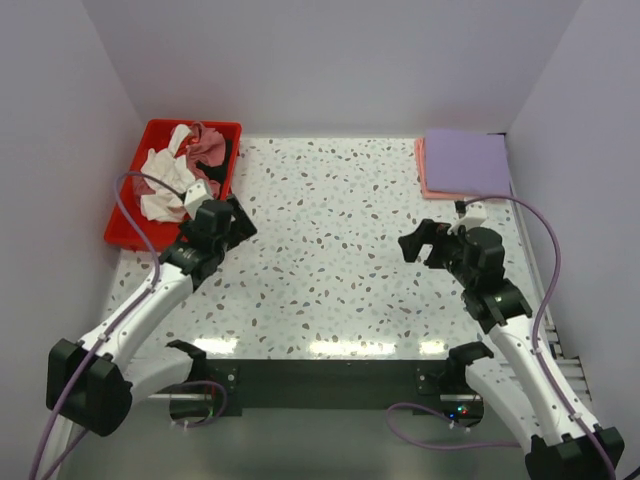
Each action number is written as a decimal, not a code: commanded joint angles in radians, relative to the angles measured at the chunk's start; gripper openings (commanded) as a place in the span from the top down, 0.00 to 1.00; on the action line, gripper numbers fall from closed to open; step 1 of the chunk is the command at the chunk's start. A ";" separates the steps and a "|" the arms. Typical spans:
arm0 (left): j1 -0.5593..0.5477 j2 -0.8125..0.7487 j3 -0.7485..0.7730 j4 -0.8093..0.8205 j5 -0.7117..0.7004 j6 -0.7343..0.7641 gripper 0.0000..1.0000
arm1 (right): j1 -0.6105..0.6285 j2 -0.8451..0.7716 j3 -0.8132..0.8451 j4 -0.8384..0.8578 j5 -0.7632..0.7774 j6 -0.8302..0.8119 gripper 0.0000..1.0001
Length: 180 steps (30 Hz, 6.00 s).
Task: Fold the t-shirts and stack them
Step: Grab the tshirt from the pile, then move the tshirt to the center of the board, then flatten the tshirt out
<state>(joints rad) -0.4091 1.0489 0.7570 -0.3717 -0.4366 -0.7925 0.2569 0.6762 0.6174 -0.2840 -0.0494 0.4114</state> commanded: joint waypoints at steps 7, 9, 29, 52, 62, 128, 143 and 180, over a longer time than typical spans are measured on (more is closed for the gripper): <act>0.304 0.221 0.195 0.097 0.035 0.050 0.00 | -0.001 0.063 0.002 0.025 -0.084 0.004 0.01; 0.363 0.278 0.218 0.125 0.082 0.059 0.00 | -0.001 0.066 0.012 0.011 -0.061 0.003 0.01; 0.641 0.648 0.369 0.192 0.328 0.049 0.07 | -0.001 0.056 0.012 -0.011 -0.029 -0.006 0.01; 0.696 0.734 0.528 0.339 0.380 0.099 1.00 | -0.001 0.068 0.012 -0.018 0.010 -0.006 0.01; 0.696 0.285 0.501 0.460 0.294 0.087 1.00 | 0.001 0.082 0.013 -0.004 -0.030 -0.003 0.01; -0.349 0.484 0.893 0.270 0.597 0.383 0.99 | -0.001 0.095 0.024 -0.073 0.099 0.015 0.01; -0.162 0.270 0.033 0.270 0.315 0.170 1.00 | 0.001 0.114 0.024 -0.047 0.095 -0.008 0.01; -0.158 0.119 -0.151 0.267 0.257 0.093 1.00 | -0.226 0.908 0.311 -0.080 0.203 0.181 0.25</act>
<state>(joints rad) -0.5697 1.1942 0.6147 -0.1238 -0.1577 -0.6815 0.0322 1.5753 0.9394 -0.4252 0.1986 0.5545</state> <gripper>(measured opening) 0.075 0.758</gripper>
